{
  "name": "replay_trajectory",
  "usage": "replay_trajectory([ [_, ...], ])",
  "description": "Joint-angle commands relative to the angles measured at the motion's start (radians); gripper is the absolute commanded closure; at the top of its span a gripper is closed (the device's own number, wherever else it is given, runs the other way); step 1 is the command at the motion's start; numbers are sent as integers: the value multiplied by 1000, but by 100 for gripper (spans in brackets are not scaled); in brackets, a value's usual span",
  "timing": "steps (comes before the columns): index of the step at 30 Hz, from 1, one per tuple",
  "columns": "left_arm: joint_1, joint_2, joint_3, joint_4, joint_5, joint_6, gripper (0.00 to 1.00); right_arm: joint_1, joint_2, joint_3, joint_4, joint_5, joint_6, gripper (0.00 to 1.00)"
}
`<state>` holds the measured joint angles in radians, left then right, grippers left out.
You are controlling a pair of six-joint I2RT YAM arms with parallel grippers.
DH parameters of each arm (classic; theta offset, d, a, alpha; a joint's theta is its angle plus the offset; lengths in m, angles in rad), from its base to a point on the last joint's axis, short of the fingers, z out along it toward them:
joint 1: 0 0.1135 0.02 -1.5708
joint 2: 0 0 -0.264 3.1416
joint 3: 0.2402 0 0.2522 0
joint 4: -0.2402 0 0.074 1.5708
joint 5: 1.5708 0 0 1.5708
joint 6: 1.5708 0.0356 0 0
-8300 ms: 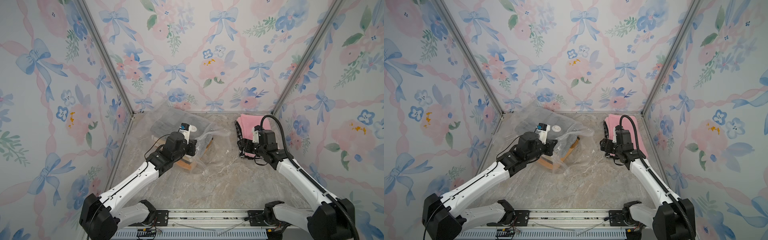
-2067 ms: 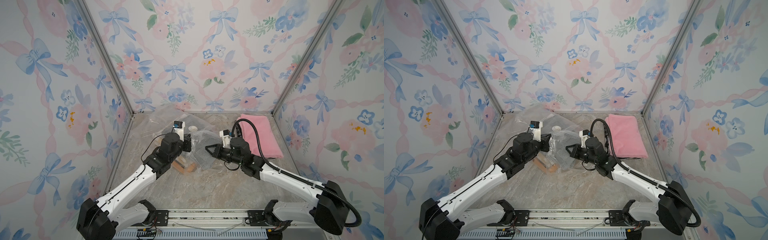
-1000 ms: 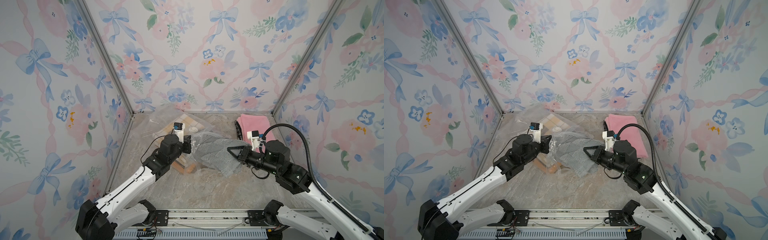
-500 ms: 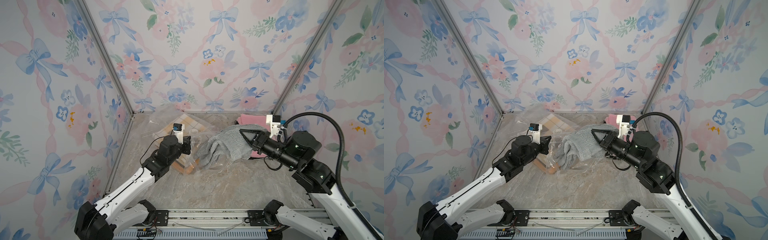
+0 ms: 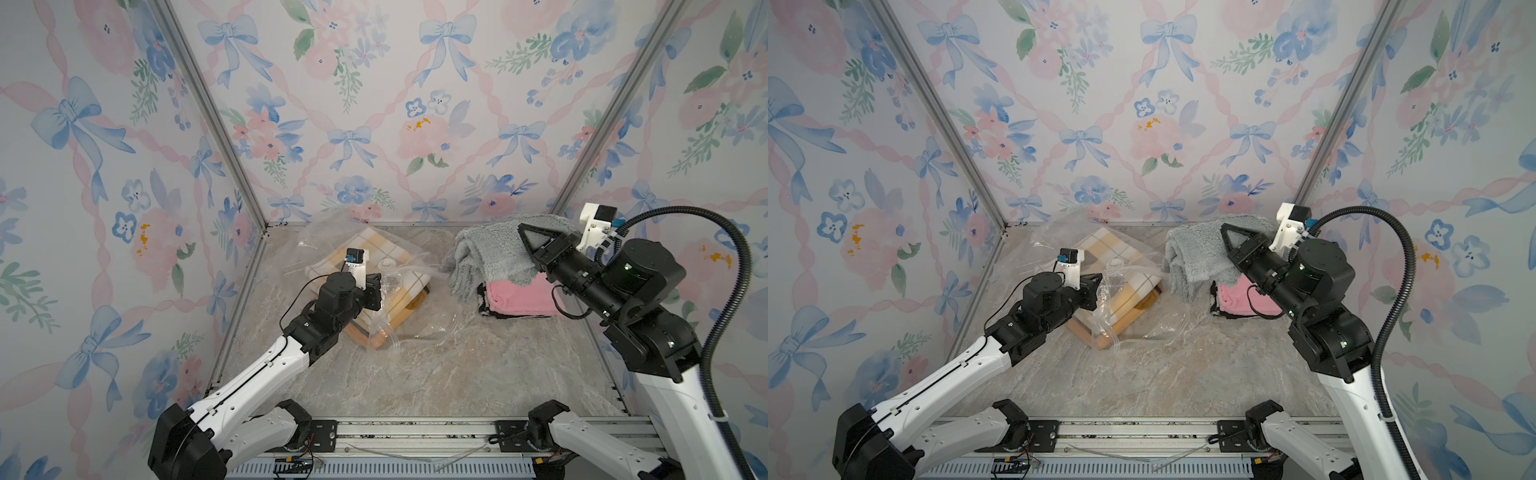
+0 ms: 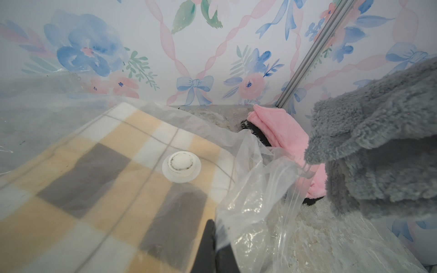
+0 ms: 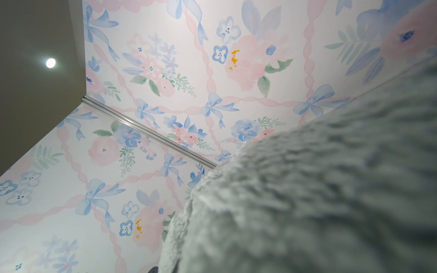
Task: Take the blanket out of the vacuum bag
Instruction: Place the blanket at the corner of the board.
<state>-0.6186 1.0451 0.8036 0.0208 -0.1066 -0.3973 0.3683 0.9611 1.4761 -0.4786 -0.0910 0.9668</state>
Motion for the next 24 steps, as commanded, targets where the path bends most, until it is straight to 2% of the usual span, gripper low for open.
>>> replay_trajectory([
  [1, 9, -22, -22, 19, -2, -11, 100, -70, 38, 55, 24, -53, -49, 100],
  [6, 11, -23, -29, 11, -12, -12, 100, -230, 110, 93, 49, -131, -55, 100],
  [13, 14, 5, -16, 8, -33, -7, 100, -381, 225, 98, 154, -188, -75, 100],
  [18, 14, 36, -8, 19, -29, -18, 100, -451, 332, 88, 300, -249, -65, 100],
  [24, 13, 61, 7, 5, -24, -30, 100, -527, 446, 94, 465, -228, -41, 100],
])
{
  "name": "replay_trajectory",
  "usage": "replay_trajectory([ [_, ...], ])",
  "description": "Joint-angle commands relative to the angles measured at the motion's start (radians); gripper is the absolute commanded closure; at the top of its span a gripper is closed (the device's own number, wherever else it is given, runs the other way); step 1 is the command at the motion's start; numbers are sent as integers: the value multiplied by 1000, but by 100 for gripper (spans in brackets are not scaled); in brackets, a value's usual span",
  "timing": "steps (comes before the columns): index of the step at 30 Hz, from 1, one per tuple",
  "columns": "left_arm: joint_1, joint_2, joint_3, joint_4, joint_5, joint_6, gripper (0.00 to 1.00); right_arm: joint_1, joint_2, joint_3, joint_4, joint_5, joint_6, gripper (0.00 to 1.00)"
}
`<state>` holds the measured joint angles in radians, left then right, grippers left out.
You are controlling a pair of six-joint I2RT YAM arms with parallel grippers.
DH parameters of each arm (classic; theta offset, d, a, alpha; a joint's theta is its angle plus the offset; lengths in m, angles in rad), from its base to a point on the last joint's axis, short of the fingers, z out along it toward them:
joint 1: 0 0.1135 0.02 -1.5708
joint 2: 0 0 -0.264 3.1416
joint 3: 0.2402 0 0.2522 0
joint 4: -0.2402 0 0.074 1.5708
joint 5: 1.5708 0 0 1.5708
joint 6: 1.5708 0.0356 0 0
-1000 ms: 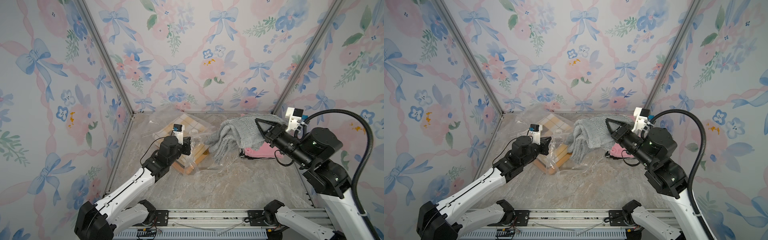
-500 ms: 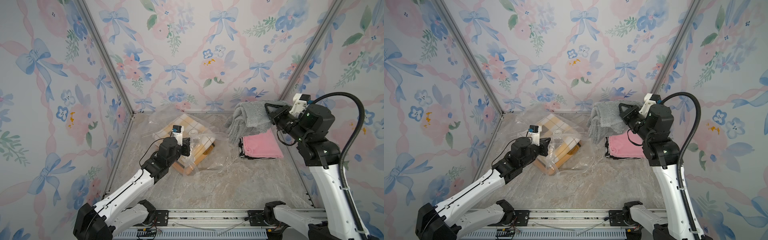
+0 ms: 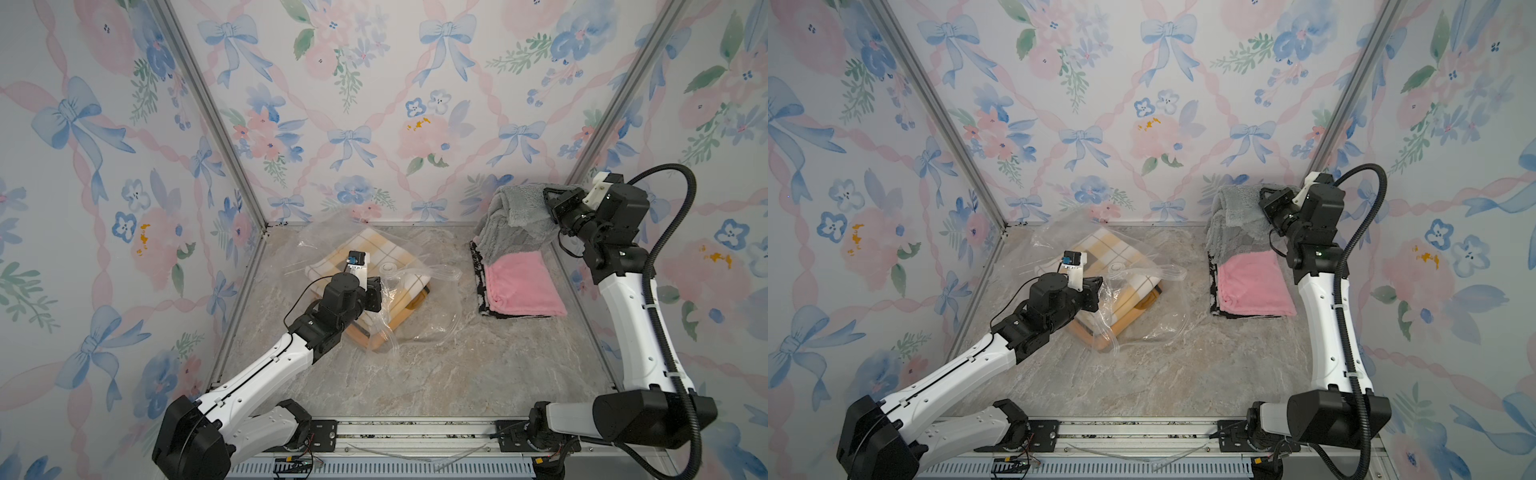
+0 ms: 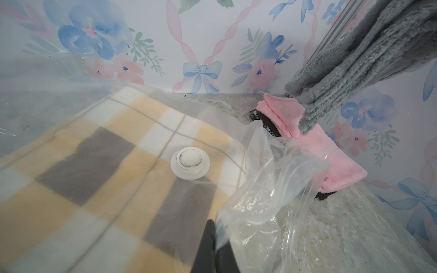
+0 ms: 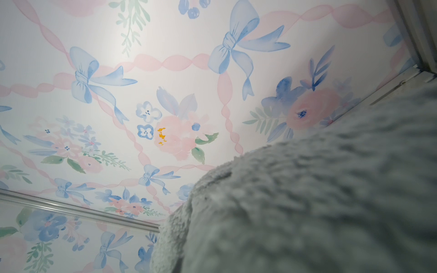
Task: Take the blanket out of the vacuum bag
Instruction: Place the blanket at the corner of the board.
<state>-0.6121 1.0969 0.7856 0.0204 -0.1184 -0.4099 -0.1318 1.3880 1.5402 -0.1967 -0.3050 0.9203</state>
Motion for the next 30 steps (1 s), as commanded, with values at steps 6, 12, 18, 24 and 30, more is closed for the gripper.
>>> replay_trajectory([
  [6, 6, 10, 21, 1, -43, -24, 100, -60, 203, 123, 329, -40, 74, 100],
  [12, 7, 33, 38, -8, -55, -17, 100, -61, 380, 198, 469, -49, 146, 100],
  [18, 8, 50, 40, -7, -58, -11, 100, -52, 487, 272, 546, -36, 178, 100],
  [24, 7, 47, 27, -6, -60, -16, 100, -34, 579, 381, 536, -23, 190, 100],
  [30, 7, 37, 21, -8, -62, -17, 100, -31, 633, 453, 519, -25, 197, 100],
])
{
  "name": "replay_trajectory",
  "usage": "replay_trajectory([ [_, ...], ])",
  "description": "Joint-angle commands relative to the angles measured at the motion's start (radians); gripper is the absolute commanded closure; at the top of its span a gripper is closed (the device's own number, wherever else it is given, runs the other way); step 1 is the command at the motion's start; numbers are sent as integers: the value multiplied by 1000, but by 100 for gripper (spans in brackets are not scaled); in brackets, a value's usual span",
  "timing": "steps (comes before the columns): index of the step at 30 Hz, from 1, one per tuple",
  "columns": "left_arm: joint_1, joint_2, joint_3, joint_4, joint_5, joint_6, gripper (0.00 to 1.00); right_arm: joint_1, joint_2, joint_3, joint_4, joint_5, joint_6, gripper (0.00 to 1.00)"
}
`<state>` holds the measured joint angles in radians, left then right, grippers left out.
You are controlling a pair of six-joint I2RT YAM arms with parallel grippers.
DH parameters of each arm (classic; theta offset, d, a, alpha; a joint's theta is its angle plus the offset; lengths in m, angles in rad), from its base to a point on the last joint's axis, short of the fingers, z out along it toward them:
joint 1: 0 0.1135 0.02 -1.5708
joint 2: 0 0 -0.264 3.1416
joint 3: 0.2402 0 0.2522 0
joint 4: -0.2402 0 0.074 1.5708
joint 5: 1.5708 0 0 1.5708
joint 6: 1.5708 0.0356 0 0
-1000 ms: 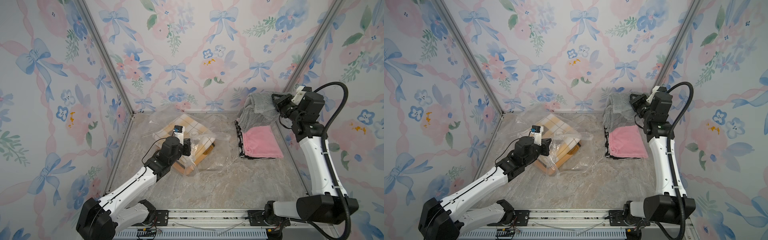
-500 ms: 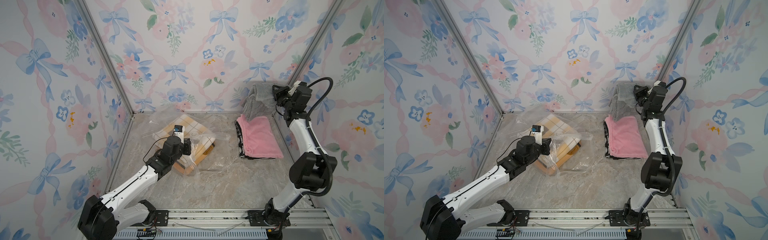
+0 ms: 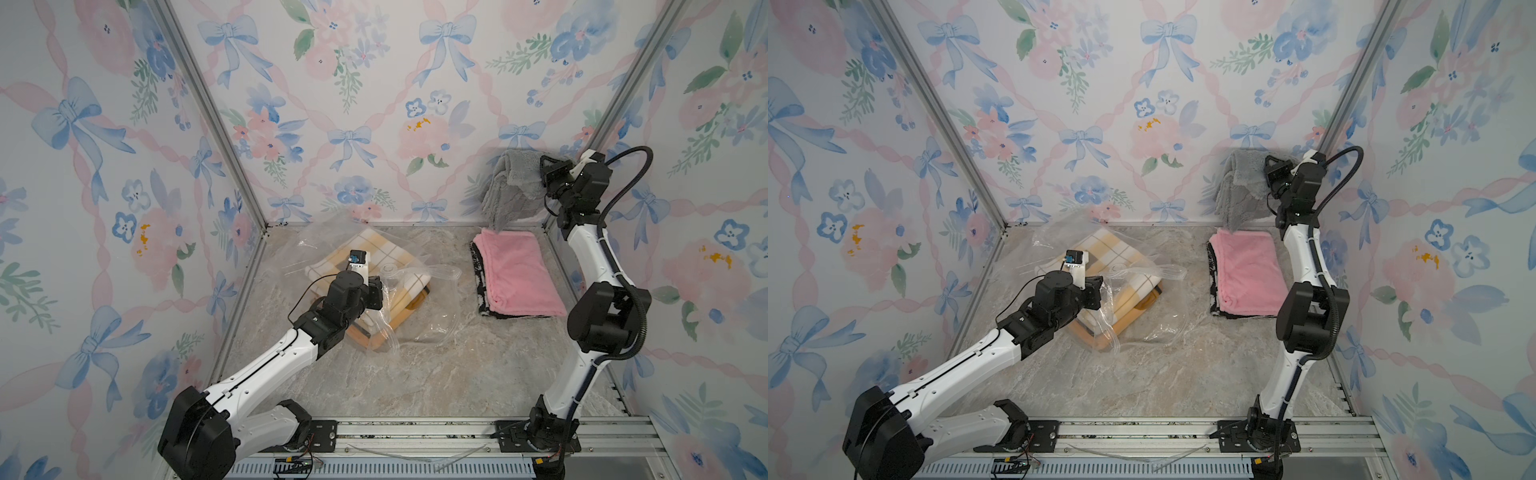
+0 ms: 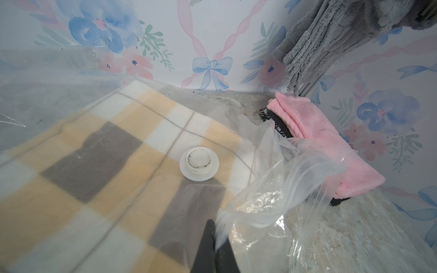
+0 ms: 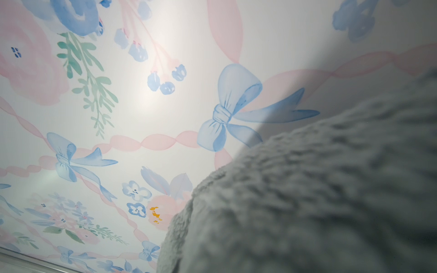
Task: Take the blanket out of the vacuum bag
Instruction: Place the blanket at the corner of the board.
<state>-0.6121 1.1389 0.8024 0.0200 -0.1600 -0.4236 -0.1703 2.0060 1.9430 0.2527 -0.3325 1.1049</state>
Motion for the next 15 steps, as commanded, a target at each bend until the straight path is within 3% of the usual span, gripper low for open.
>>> replay_trajectory([
  [1, 8, -6, 2, -7, -22, -4, 100, 8, 16, 49, 69, 2, 14, 100],
  [15, 8, -56, -23, -21, -20, -5, 100, 6, -141, -305, 140, 3, 46, 100],
])
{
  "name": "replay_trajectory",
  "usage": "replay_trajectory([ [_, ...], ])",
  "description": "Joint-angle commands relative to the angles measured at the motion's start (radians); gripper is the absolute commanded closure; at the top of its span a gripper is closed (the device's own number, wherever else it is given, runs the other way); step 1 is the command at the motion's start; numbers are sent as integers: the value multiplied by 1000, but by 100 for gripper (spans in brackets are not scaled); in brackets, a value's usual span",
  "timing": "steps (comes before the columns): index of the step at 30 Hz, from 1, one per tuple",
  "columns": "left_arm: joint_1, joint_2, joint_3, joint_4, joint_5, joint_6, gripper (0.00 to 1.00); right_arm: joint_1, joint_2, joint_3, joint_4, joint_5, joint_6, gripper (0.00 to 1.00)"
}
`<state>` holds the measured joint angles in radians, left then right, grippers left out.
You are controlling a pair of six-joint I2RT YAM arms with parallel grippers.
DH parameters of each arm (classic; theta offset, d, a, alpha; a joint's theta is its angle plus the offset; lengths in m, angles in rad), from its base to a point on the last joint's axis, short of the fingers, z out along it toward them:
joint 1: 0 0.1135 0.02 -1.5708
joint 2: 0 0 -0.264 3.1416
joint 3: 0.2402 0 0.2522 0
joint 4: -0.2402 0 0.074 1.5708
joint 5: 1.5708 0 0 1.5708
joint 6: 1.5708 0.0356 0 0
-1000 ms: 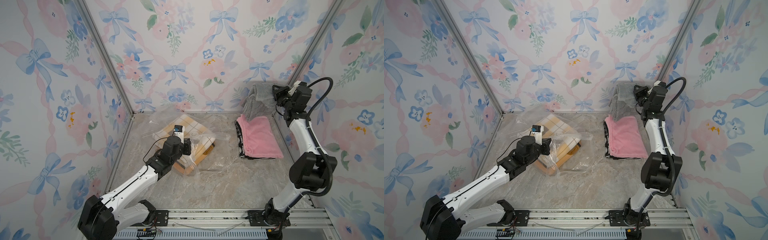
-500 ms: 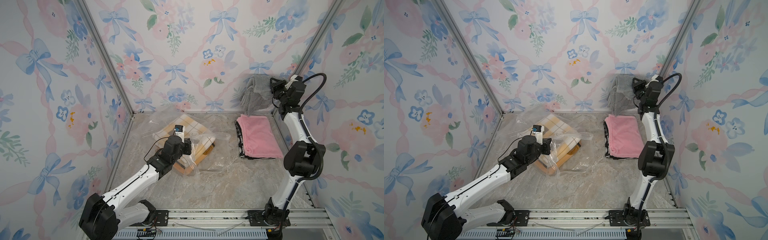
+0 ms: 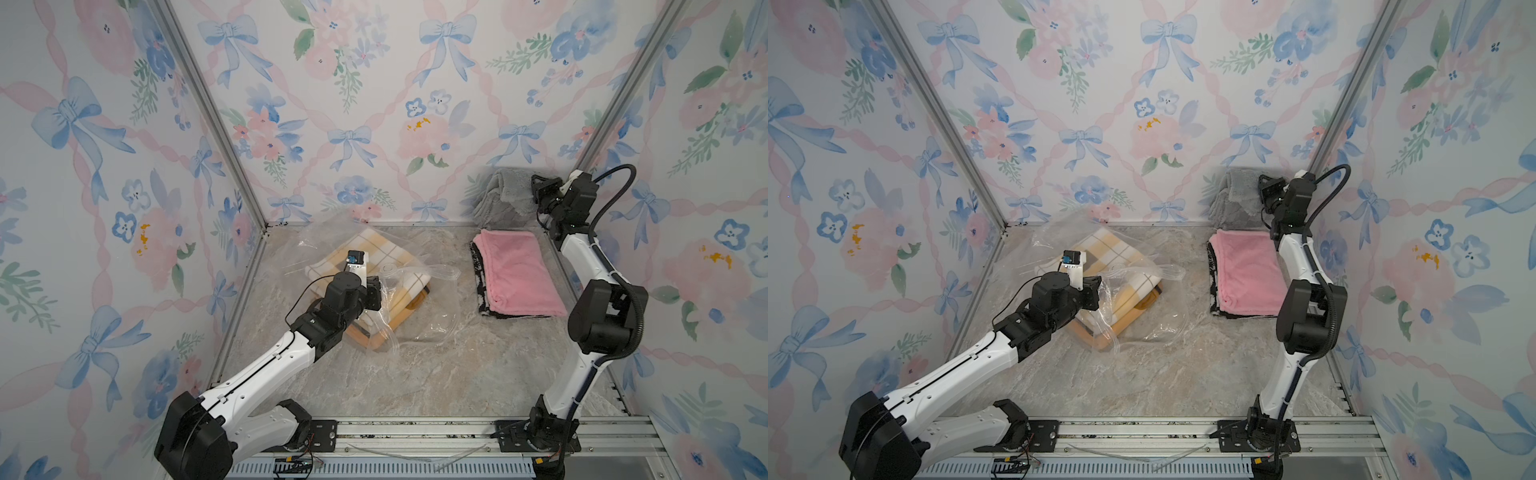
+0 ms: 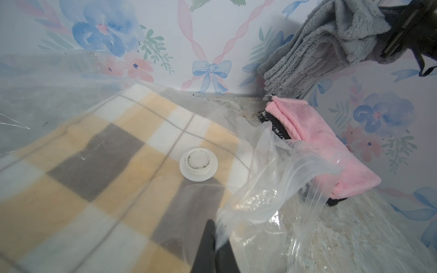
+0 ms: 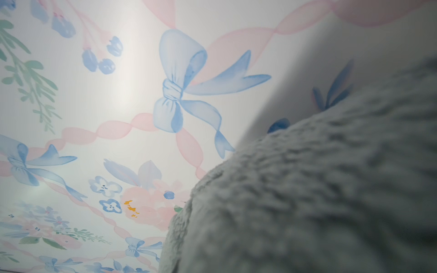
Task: Take the blanket out of the vacuum bag
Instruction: Place the blanket at the corner of the board.
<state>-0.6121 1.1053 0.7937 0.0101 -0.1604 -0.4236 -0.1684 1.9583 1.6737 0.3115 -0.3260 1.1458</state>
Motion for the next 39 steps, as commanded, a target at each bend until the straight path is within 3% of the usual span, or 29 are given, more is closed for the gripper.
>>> replay_trajectory([
  [1, 6, -25, -16, -9, -18, -7, 100, 0, -112, -62, 76, -5, 7, 100],
  [15, 5, -78, -37, -17, -1, -20, 100, -19, -296, -272, -64, -26, -29, 100],
  [29, 3, -158, -99, -38, -11, -40, 100, -68, -453, -502, -79, -94, -22, 100],
  [37, 3, -177, -108, -48, -15, -48, 100, -98, -540, -580, -263, -105, -89, 100],
  [39, 2, -179, -110, -51, -15, -50, 100, -98, -557, -601, -321, -95, -100, 95],
])
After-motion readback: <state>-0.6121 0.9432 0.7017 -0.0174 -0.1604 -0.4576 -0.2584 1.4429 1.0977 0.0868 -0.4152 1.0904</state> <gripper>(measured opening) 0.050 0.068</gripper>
